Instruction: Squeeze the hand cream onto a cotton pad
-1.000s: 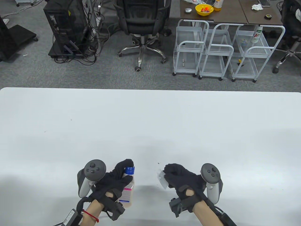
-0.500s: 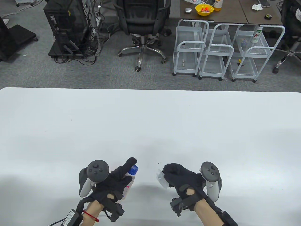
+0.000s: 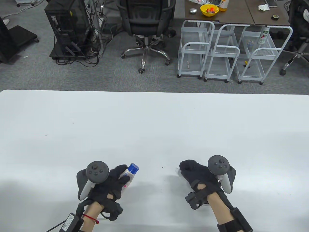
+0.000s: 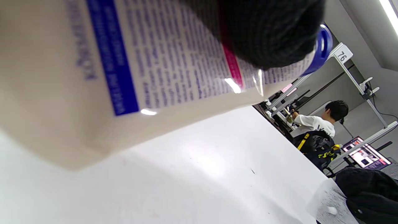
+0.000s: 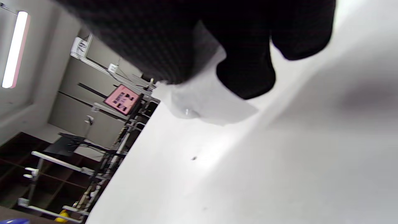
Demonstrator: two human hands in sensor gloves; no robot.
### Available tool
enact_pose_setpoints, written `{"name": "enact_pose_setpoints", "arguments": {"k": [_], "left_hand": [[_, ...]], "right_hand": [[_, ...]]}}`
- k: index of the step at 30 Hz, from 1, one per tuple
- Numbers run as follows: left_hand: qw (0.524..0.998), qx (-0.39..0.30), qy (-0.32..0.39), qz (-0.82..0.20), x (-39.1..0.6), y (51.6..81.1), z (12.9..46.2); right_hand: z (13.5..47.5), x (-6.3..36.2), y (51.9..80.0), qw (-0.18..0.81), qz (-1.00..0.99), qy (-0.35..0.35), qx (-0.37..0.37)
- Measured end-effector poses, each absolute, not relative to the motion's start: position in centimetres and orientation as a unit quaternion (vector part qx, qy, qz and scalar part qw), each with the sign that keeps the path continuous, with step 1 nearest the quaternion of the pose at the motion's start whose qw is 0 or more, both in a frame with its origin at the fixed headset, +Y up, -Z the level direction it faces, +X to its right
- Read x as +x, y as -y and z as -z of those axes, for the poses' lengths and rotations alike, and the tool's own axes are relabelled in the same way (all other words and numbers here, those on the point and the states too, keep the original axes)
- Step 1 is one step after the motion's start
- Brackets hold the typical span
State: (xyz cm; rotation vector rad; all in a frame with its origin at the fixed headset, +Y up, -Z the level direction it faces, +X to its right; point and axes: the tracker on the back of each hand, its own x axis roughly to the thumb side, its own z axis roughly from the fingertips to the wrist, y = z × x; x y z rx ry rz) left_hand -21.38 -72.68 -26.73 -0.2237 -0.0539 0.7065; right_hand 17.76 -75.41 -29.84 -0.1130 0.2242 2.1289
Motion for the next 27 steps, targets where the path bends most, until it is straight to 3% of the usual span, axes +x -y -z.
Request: {"name": "enact_pose_setpoints", "arguments": {"k": [6, 17, 27], "left_hand": [[0.943, -0.096, 0.020, -0.319, -21.1, 72.8, 26.7], [0.950, -0.095, 0.032, -0.295, -20.5, 73.1, 26.6], [0.955, -0.100, 0.040, -0.276, -20.1, 73.3, 26.5]], "right_hand": [[30.2, 18.4, 76.0, 0.439, -0.891, -0.080, -0.087], [30.2, 19.3, 75.7, 0.309, -0.942, 0.010, -0.133], [30.3, 19.7, 75.8, 0.269, -0.955, -0.028, -0.126]]}}
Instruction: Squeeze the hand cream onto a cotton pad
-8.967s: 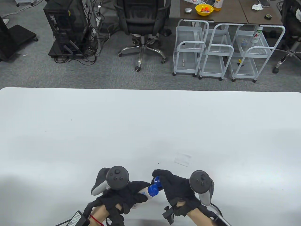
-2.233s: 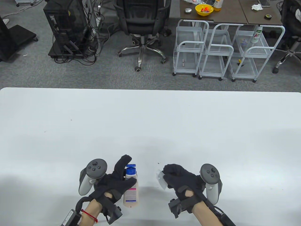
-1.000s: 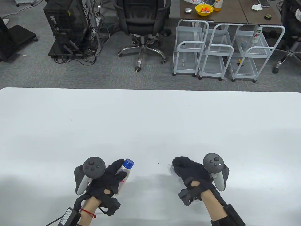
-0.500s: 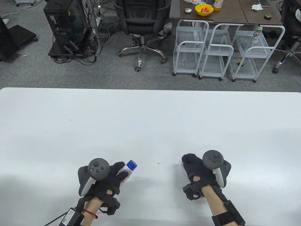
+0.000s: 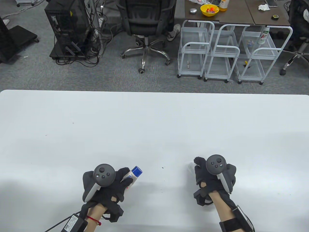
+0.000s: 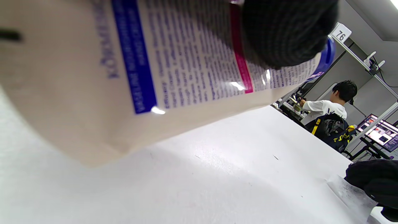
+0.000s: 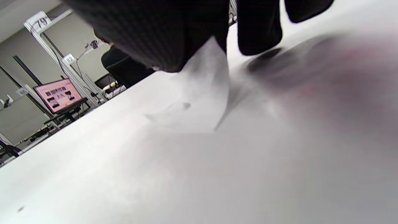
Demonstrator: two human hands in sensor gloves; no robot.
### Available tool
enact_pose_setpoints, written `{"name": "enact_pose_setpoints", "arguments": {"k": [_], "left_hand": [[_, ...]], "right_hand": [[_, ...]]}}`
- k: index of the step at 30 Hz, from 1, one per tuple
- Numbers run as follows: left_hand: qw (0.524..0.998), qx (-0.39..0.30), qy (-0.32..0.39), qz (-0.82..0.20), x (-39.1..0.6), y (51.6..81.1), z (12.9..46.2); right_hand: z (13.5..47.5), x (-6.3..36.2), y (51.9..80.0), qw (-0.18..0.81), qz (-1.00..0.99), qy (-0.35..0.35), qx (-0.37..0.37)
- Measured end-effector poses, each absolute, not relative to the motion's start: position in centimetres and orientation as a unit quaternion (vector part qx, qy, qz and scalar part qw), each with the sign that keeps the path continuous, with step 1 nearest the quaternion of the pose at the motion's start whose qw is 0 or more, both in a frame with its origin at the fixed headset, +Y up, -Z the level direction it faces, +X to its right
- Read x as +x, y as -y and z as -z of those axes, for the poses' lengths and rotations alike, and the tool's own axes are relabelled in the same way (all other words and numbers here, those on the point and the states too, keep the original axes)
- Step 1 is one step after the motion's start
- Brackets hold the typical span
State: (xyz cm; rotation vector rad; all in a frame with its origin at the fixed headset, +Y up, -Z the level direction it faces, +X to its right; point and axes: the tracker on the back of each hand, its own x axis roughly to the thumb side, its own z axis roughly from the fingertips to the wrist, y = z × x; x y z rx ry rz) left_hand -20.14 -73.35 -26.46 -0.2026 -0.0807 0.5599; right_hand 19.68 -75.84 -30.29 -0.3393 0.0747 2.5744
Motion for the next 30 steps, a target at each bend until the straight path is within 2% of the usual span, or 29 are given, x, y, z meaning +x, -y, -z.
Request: {"name": "enact_pose_setpoints", "arguments": {"k": [7, 13, 19, 24, 30], "left_hand": [[0.957, -0.102, 0.041, -0.268, -20.0, 73.4, 26.4], [0.957, -0.103, 0.042, -0.270, -20.0, 73.5, 26.4], [0.951, -0.092, 0.032, -0.292, -20.8, 73.3, 26.8], [0.945, -0.086, 0.016, -0.315, -21.8, 73.3, 27.6], [0.965, -0.047, -0.024, -0.258, -23.1, 73.5, 28.9]], "right_hand": [[30.5, 20.1, 75.9, 0.238, -0.963, -0.041, -0.118], [30.0, 20.7, 75.1, 0.252, -0.960, -0.034, -0.115], [28.2, 18.7, 73.8, 0.262, -0.962, -0.059, -0.042], [26.8, 16.4, 73.0, 0.253, -0.967, -0.039, 0.013], [26.5, 15.5, 72.9, 0.249, -0.967, -0.034, 0.033]]}}
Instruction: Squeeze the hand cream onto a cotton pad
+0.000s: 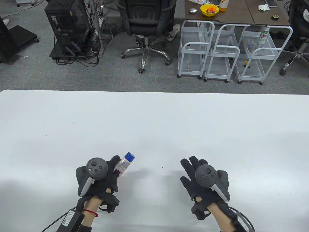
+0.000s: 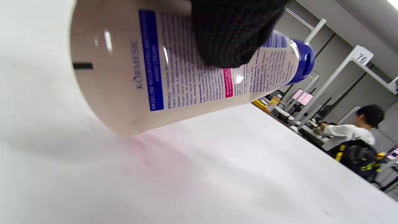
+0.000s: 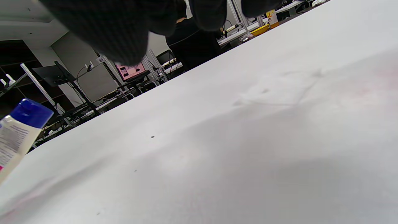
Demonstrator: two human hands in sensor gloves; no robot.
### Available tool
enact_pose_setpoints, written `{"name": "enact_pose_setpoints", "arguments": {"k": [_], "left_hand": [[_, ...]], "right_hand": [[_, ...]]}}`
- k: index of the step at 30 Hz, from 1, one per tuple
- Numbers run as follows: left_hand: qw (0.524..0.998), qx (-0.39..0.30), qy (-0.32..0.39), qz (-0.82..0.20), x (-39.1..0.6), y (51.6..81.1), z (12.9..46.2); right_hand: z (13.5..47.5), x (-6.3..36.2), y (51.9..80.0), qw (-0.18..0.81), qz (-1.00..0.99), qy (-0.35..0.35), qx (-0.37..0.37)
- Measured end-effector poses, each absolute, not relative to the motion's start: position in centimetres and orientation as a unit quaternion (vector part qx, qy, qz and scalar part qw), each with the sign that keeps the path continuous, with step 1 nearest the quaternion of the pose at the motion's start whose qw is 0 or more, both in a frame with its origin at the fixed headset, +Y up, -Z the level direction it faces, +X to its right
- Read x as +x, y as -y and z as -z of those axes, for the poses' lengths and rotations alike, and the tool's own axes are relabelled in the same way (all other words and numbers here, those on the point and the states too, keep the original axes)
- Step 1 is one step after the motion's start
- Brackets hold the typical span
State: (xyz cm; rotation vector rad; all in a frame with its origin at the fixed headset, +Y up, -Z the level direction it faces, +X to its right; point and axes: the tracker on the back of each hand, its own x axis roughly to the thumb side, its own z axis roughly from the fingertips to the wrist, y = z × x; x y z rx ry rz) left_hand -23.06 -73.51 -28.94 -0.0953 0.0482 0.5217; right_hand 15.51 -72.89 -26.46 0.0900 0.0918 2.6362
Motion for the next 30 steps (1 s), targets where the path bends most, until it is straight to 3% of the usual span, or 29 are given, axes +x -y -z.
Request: {"name": "enact_pose_setpoints", "arguments": {"k": [17, 25, 30], "left_hand": [[0.995, -0.071, -0.066, -0.009, -23.5, 76.1, 30.1], [0.994, -0.073, -0.085, 0.001, -23.8, 76.0, 30.0], [0.996, -0.033, -0.056, -0.065, -23.8, 75.1, 29.5]], "right_hand": [[27.2, 16.6, 73.7, 0.262, -0.964, -0.039, 0.011], [27.4, 16.5, 74.2, 0.258, -0.965, -0.052, 0.011], [27.2, 16.2, 74.2, 0.256, -0.965, -0.051, 0.020]]}}
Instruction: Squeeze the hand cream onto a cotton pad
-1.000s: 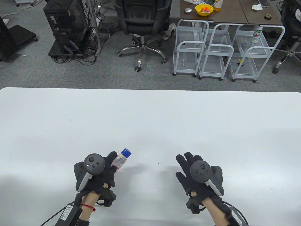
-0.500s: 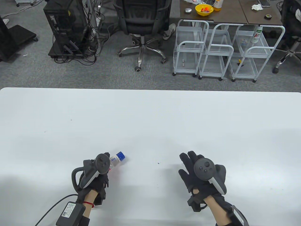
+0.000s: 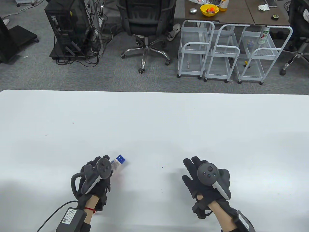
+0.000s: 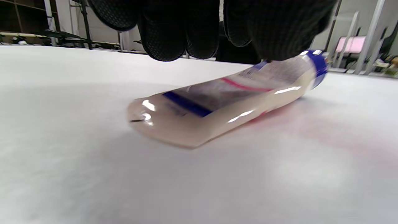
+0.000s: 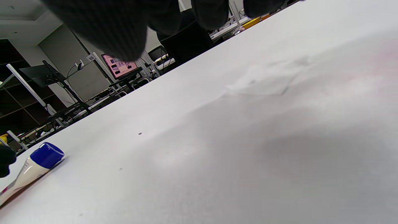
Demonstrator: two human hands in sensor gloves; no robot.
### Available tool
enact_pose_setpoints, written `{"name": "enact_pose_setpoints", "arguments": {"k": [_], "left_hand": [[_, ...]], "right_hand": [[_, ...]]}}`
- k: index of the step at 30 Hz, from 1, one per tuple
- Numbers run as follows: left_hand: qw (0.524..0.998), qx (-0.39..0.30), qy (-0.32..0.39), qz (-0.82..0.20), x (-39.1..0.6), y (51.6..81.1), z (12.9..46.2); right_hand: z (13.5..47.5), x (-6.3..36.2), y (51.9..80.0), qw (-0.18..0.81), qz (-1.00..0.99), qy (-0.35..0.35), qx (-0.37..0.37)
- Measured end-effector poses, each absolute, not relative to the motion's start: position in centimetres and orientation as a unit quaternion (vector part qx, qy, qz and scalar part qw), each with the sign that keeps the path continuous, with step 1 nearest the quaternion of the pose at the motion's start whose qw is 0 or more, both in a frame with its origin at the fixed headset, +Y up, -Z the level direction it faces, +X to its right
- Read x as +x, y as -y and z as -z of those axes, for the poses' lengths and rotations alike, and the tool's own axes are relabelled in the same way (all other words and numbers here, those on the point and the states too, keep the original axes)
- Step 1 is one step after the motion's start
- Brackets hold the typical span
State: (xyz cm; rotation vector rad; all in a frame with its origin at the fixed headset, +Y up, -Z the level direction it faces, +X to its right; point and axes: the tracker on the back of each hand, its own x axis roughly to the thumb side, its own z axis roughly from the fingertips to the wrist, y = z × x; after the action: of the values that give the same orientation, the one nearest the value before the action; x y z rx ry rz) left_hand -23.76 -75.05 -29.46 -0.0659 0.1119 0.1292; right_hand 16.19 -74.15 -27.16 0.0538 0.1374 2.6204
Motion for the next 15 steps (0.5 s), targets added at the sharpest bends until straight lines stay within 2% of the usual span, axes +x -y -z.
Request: {"name": "enact_pose_setpoints", "arguments": {"k": [7, 15], "left_hand": [[0.983, -0.003, 0.029, -0.180, -22.4, 73.7, 28.0], [0.977, 0.014, 0.109, -0.183, -20.1, 72.3, 25.5]], "right_hand": [[26.7, 16.1, 73.4, 0.256, -0.965, -0.040, 0.031], [26.4, 15.4, 73.8, 0.248, -0.967, -0.045, 0.044]]}}
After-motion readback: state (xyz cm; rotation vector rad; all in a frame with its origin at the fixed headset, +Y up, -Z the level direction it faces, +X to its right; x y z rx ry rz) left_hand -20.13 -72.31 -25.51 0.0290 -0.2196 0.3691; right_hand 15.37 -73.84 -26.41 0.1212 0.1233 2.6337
